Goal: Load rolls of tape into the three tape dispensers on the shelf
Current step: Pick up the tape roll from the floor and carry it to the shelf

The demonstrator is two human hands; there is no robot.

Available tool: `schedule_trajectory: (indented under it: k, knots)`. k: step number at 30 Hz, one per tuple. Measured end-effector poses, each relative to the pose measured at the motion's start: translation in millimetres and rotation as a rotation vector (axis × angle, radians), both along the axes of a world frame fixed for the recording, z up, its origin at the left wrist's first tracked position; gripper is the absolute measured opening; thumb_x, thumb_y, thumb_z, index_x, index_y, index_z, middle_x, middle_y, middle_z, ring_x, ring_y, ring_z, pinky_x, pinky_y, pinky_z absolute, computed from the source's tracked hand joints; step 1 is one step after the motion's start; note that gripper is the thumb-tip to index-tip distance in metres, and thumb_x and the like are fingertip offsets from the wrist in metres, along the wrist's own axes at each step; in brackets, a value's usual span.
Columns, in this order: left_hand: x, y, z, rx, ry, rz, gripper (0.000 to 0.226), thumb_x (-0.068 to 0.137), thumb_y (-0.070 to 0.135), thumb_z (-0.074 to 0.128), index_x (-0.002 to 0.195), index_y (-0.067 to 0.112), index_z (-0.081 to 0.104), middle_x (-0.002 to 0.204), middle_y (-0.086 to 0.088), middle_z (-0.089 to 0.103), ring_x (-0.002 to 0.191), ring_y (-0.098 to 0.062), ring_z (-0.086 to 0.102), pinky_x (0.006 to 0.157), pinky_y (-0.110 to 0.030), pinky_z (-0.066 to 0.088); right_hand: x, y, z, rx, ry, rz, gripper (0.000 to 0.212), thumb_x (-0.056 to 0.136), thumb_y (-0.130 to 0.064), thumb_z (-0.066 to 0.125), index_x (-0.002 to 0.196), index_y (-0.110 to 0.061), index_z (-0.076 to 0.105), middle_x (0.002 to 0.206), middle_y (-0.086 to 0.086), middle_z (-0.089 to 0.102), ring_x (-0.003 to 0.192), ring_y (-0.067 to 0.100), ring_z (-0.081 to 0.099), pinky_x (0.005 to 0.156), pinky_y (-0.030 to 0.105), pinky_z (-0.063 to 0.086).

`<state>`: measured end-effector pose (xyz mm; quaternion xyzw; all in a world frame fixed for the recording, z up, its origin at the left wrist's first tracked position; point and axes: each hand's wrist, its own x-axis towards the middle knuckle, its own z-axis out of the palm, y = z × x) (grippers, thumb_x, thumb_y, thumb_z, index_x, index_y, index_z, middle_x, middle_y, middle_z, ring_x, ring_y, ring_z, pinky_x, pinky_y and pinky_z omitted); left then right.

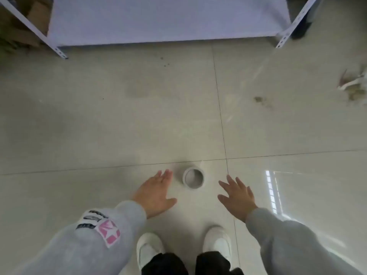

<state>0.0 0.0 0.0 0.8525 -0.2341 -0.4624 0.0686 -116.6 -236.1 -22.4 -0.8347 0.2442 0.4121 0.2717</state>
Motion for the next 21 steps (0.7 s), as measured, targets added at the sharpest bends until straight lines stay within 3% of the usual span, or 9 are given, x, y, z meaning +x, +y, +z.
schedule_trajectory:
  k: [3,7,9,11,13,17,21]
  knots:
    - [-2.4,-15.1,-78.6,0.026,0.118,0.047,0.093,0.084,0.052,0.051,0.150,0.018,-0.006,0.161,0.001,0.001,0.147,-0.017,0.007,0.119,-0.033,0.014,-2.9,-0.5,-74.4,0.103,0.035,0.059,0.074,0.095,-0.042,0.046,0.155,-0.029,0.003,0.163,-0.009,-0.005,0.150,0.016,0.002,0.122,0.040,0.006]
    - [-15.2,-33.2,-156.8,-0.067,0.359,0.388,0.107,0.076,0.043,0.068,0.151,0.019,-0.005,0.158,-0.002,0.019,0.144,-0.018,0.020,0.115,-0.026,0.018,-6.1,19.9,-142.2,0.496,0.044,-0.390,0.087,0.092,-0.028,0.059,0.153,-0.033,-0.004,0.147,-0.024,0.018,0.137,0.014,0.040,0.111,0.031,0.033]
    - [-19.7,-36.2,-174.2,-0.135,0.490,0.559,0.113,0.067,0.041,0.072,0.150,0.026,-0.002,0.153,0.002,0.031,0.141,-0.014,0.028,0.113,-0.027,0.025,-6.5,32.4,-160.5,0.621,0.021,-0.565,0.095,0.082,-0.020,0.064,0.153,-0.036,0.002,0.151,-0.020,0.028,0.137,0.013,0.039,0.111,0.034,0.034]
    - [-19.1,-36.7,-179.0,-0.199,0.539,0.672,0.105,0.062,0.035,0.072,0.149,0.030,0.013,0.141,0.006,0.048,0.131,-0.009,0.041,0.100,-0.022,0.036,-3.2,38.5,-164.7,0.692,0.015,-0.671,0.099,0.074,-0.012,0.062,0.153,-0.038,0.007,0.149,-0.013,0.037,0.140,0.014,0.034,0.110,0.035,0.034]
    - [-16.7,-38.8,-163.7,-0.246,0.567,0.741,0.097,0.065,0.026,0.071,0.147,0.030,0.019,0.140,0.005,0.048,0.130,-0.011,0.043,0.093,-0.017,0.036,2.8,35.9,-149.0,0.695,0.015,-0.694,0.099,0.076,-0.008,0.060,0.153,-0.039,0.006,0.152,-0.015,0.031,0.143,0.012,0.029,0.110,0.035,0.033]
    - [-12.9,-39.8,-91.7,-0.315,0.612,0.870,0.092,0.081,0.006,0.063,0.150,0.029,0.007,0.151,-0.011,0.031,0.140,-0.017,0.032,0.096,-0.021,0.034,21.7,28.6,-76.8,0.655,-0.063,-0.725,0.095,0.073,-0.012,0.061,0.152,-0.040,0.015,0.149,-0.020,0.034,0.138,0.008,0.033,0.109,0.033,0.033]
    - [3.6,-35.3,23.3,-0.413,0.512,0.962,0.095,0.067,0.012,0.064,0.149,0.028,0.019,0.143,0.004,0.037,0.126,-0.011,0.041,0.094,-0.022,0.033,42.4,29.0,38.1,0.656,-0.148,-0.706,0.084,0.080,-0.009,0.059,0.150,-0.041,0.023,0.148,-0.023,0.037,0.135,0.007,0.038,0.111,0.033,0.033]
